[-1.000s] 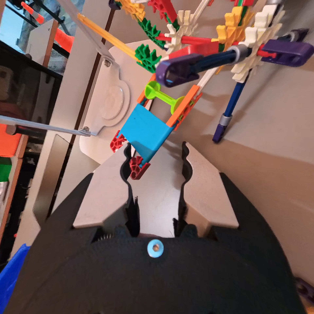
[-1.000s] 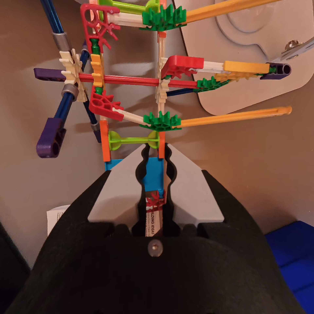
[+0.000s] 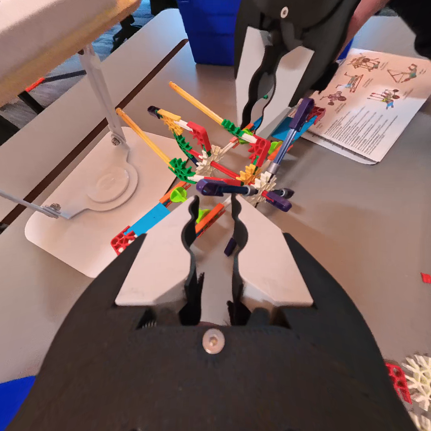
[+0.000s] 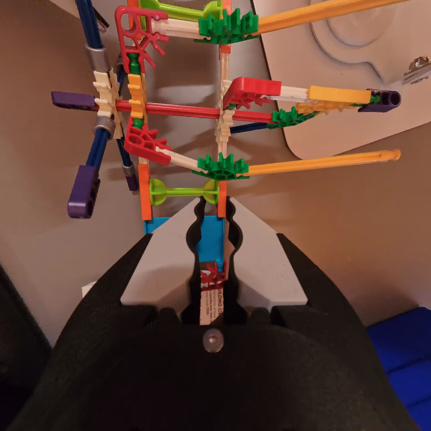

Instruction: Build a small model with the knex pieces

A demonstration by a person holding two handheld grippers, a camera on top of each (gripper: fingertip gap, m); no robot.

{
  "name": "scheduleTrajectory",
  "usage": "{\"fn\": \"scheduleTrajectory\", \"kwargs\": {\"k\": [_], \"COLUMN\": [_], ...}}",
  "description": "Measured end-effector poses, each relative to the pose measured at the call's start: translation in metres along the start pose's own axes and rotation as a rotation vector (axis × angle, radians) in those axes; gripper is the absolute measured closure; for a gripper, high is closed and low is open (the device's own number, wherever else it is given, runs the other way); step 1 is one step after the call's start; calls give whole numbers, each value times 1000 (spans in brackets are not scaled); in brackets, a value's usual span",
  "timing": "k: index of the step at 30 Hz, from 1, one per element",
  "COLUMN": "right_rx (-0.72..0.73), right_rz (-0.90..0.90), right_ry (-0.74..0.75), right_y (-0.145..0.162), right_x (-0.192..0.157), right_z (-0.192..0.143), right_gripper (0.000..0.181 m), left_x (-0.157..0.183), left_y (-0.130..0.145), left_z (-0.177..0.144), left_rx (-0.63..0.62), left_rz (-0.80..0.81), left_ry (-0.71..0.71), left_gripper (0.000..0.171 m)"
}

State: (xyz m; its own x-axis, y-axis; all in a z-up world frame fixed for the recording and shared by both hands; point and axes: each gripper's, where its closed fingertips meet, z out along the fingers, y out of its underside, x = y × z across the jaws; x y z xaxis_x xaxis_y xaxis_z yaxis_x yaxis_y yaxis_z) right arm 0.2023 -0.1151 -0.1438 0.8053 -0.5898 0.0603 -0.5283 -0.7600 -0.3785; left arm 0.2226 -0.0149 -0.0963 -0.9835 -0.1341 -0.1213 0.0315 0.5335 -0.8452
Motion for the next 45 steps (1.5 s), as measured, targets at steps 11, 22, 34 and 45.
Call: {"fn": "scheduleTrajectory", "kwargs": {"k": [11,22,34,45], "right_rx": [-19,-24,-13,43], "right_rz": [7,15,49,109], "right_ry": [-6,0,-2,15], "right_y": [-4,-5,-9,-27], "right_x": [-9,-7,-8,-11], "right_z": [0,1,1,2], "right_gripper": [166,166,166,164], "left_x": [-13,52,42,20], "left_y": [12,30,27,37], "left_z": [-7,-26,4,-8], "left_rx": [-46,-259,-268,-307], "left_rz": [-18,239,249,259], "left_ry": [-2,134,-35,-75], "left_gripper": [135,140,156,162]}}
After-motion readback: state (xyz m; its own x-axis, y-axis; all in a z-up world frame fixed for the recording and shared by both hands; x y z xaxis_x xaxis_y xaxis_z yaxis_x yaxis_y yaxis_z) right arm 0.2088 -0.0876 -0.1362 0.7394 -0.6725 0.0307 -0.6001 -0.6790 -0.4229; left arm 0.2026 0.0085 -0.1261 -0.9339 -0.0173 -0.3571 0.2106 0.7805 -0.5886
